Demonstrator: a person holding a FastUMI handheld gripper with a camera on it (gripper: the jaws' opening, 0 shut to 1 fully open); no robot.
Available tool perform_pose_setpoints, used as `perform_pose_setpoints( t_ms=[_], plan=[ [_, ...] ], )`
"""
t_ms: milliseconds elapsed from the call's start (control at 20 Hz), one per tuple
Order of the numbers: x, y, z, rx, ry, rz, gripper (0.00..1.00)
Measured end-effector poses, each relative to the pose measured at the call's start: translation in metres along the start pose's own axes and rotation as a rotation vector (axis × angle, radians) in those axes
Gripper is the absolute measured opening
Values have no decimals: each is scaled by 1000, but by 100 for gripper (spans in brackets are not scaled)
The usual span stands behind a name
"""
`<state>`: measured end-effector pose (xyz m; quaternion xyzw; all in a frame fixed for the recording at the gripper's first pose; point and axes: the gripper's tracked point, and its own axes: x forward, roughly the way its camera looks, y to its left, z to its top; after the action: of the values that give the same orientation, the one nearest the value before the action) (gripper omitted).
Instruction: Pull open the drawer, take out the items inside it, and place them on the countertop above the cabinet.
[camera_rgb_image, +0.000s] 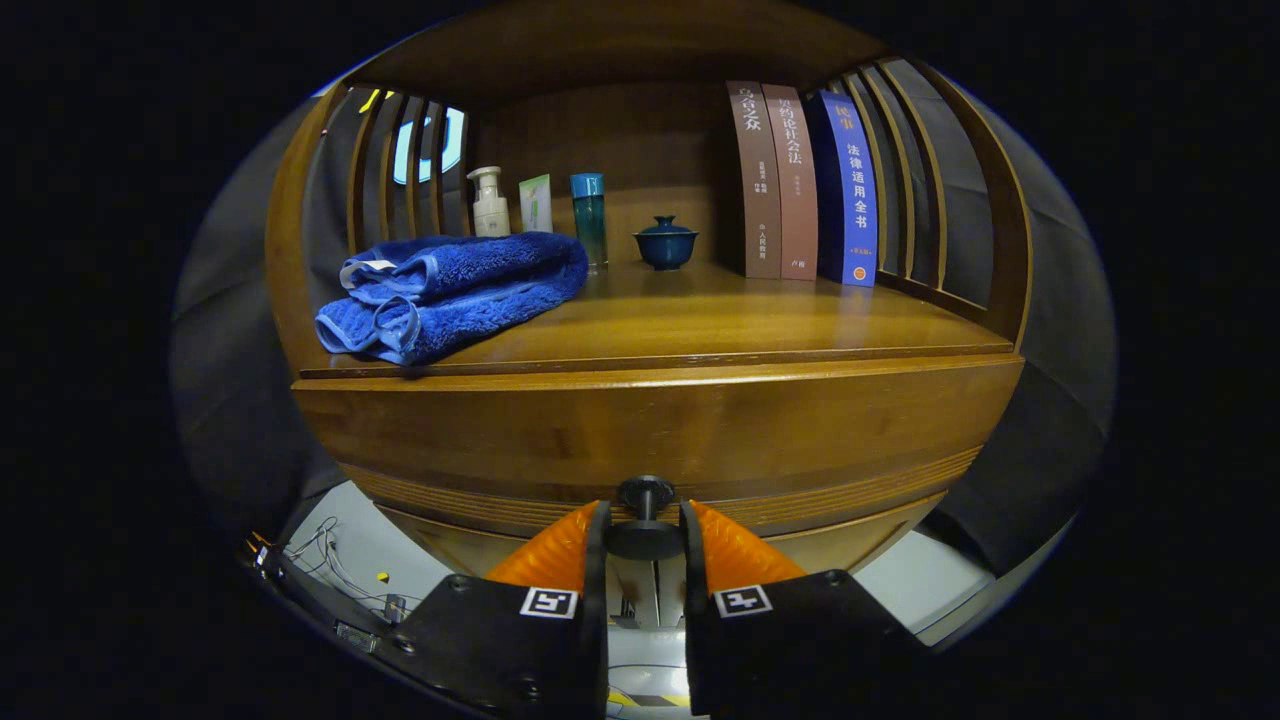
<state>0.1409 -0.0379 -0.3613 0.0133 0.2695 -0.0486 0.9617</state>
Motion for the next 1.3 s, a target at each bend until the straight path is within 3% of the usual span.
perform_pose_setpoints(
  t_ms=[1300],
  plan=[
    [-161, -2, -89, 27, 142, 7, 35]
  ],
)
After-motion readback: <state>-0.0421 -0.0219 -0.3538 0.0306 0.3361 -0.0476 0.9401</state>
